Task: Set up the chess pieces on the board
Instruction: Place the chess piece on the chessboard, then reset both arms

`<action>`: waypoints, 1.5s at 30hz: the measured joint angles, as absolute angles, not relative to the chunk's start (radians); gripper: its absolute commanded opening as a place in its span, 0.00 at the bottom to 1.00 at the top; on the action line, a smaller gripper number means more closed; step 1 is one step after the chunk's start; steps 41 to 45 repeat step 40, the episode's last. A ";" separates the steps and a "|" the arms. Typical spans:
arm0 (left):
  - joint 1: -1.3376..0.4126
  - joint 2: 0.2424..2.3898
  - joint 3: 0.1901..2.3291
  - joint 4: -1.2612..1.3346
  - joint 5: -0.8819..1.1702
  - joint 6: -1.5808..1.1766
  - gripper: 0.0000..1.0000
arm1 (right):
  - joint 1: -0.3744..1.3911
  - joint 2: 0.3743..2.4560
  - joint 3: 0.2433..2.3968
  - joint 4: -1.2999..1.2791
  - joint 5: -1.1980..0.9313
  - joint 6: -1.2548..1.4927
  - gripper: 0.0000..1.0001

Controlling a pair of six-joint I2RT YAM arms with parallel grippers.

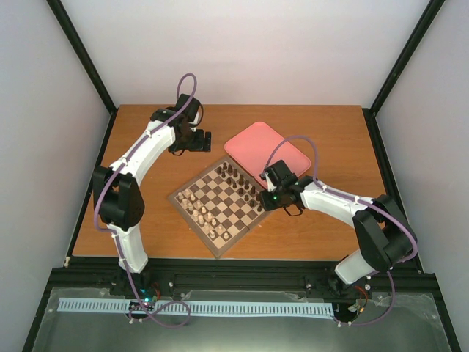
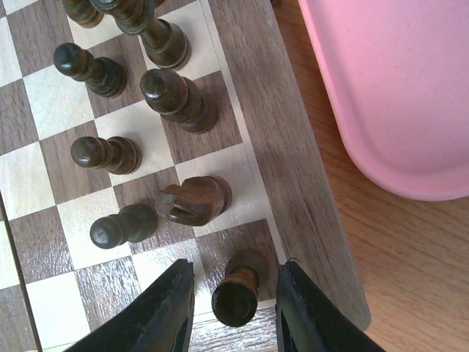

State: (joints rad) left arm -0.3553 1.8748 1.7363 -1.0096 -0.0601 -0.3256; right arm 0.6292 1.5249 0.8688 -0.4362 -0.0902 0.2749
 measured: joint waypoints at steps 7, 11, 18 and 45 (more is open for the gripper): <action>-0.355 1.875 1.736 -1.010 -0.060 -0.326 1.00 | 0.629 1.517 0.880 -0.459 -0.083 0.276 0.38; -0.355 1.875 1.736 -1.010 -0.060 -0.326 1.00 | 0.629 1.496 0.904 -0.485 -0.073 0.278 0.39; -0.355 1.873 1.736 -1.010 -0.059 -0.326 1.00 | 0.629 1.445 0.977 -0.558 -0.059 0.277 0.63; -0.355 1.737 1.713 -1.005 -0.082 -0.317 1.00 | 0.482 1.738 1.549 -0.767 0.036 0.271 1.00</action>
